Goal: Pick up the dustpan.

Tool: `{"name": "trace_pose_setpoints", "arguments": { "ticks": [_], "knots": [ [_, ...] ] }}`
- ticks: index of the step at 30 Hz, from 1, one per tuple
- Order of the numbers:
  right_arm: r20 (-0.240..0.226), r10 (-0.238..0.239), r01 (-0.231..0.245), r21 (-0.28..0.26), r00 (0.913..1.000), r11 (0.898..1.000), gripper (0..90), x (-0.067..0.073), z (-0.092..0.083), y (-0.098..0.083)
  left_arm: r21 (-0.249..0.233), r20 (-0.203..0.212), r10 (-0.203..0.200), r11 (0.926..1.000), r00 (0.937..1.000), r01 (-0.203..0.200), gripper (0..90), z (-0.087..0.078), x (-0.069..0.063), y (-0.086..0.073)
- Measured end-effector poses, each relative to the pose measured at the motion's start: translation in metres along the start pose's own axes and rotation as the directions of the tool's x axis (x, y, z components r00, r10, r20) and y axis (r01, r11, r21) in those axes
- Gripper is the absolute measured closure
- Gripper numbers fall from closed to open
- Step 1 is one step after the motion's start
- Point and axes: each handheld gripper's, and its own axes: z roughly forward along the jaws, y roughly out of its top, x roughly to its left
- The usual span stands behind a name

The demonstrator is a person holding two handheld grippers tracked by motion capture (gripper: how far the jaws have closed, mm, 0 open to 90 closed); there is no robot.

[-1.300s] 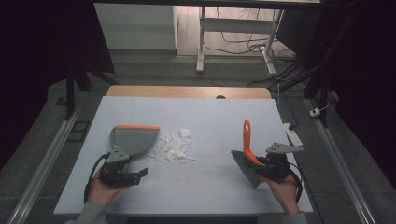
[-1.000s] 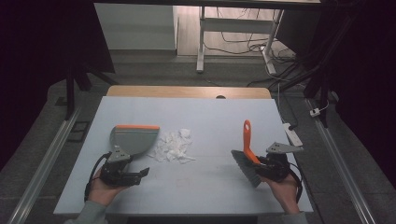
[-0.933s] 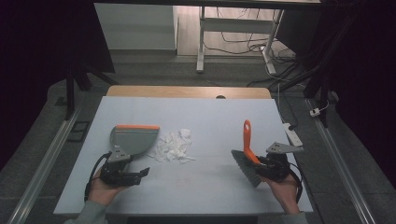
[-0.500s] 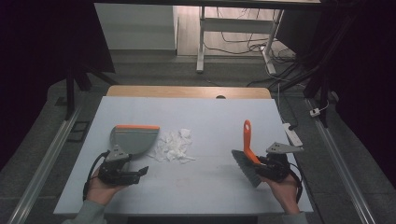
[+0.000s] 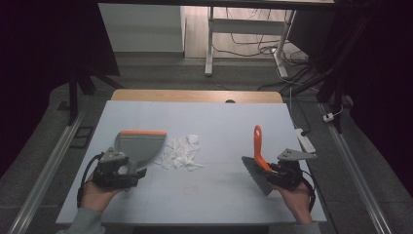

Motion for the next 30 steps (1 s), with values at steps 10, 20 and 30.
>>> {"name": "trace_pose_setpoints", "arguments": {
  "ticks": [10, 20, 30],
  "knots": [
    [0.002, -0.005, 0.005, 0.008, 1.0, 1.0, 69.8, 0.001, 0.002, -0.001, 0.029, -0.071, -0.076, 0.9965, 0.9946, 0.078, 20.6, -0.002, 0.023, -0.006],
    [0.007, -0.01, 0.01, 0.018, 0.9999, 1.0, 69.7, 0.002, 0.004, -0.001, 0.098, -0.083, -0.115, 0.9875, 0.9899, 0.123, 20.4, 0.019, 0.03, -0.013],
    [0.012, -0.016, 0.016, 0.028, 0.9998, 0.999, 69.7, 0.002, 0.006, -0.001, 0.148, -0.125, -0.176, 0.9697, 0.9764, 0.194, 20.2, 0.044, 0.034, -0.013]
  ]
}}
